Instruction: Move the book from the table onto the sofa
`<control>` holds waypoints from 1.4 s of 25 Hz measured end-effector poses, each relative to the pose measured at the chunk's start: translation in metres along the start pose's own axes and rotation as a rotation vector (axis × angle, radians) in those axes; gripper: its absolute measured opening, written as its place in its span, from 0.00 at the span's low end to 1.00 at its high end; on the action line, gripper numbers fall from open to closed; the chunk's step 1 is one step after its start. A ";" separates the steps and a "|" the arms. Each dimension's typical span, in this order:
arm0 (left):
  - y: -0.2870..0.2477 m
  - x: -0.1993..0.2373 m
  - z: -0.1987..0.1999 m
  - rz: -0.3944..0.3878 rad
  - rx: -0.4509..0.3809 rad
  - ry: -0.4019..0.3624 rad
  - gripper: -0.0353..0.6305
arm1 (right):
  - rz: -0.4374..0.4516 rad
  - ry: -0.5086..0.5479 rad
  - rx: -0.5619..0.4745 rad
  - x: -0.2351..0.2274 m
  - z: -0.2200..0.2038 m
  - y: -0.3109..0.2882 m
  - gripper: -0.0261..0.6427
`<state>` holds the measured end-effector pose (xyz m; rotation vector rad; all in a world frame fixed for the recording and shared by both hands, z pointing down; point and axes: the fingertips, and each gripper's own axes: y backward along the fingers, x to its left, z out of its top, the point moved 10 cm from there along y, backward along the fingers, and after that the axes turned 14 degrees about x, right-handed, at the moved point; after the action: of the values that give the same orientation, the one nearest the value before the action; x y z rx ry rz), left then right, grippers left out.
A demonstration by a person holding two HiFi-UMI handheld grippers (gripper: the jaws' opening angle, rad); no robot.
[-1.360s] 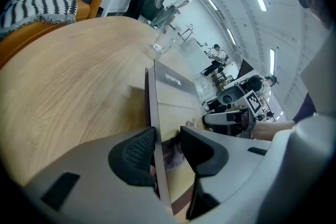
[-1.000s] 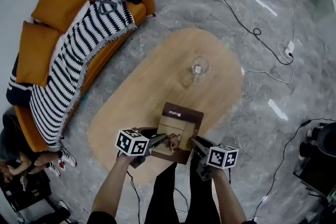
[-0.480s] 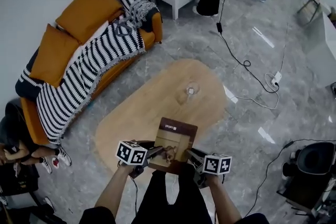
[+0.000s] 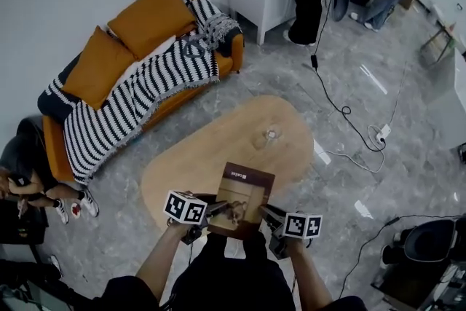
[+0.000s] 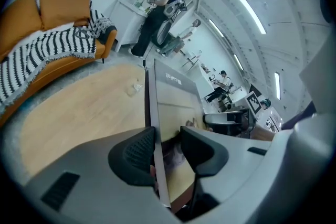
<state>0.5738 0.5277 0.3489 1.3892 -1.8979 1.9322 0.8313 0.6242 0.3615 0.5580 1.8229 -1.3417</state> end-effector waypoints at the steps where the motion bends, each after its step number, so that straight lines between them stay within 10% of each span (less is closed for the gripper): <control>1: 0.001 -0.002 0.000 0.006 -0.008 0.001 0.29 | 0.005 0.004 0.000 0.000 0.001 0.002 0.23; 14: 0.019 -0.022 -0.016 0.039 -0.106 0.050 0.29 | 0.033 0.082 0.030 0.015 0.007 0.010 0.23; 35: 0.045 -0.044 -0.147 0.177 -0.443 0.421 0.29 | 0.154 0.392 0.407 0.058 0.008 -0.050 0.23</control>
<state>0.4956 0.6626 0.3154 0.6554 -2.1010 1.5632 0.7629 0.5941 0.3430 1.2248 1.7603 -1.5866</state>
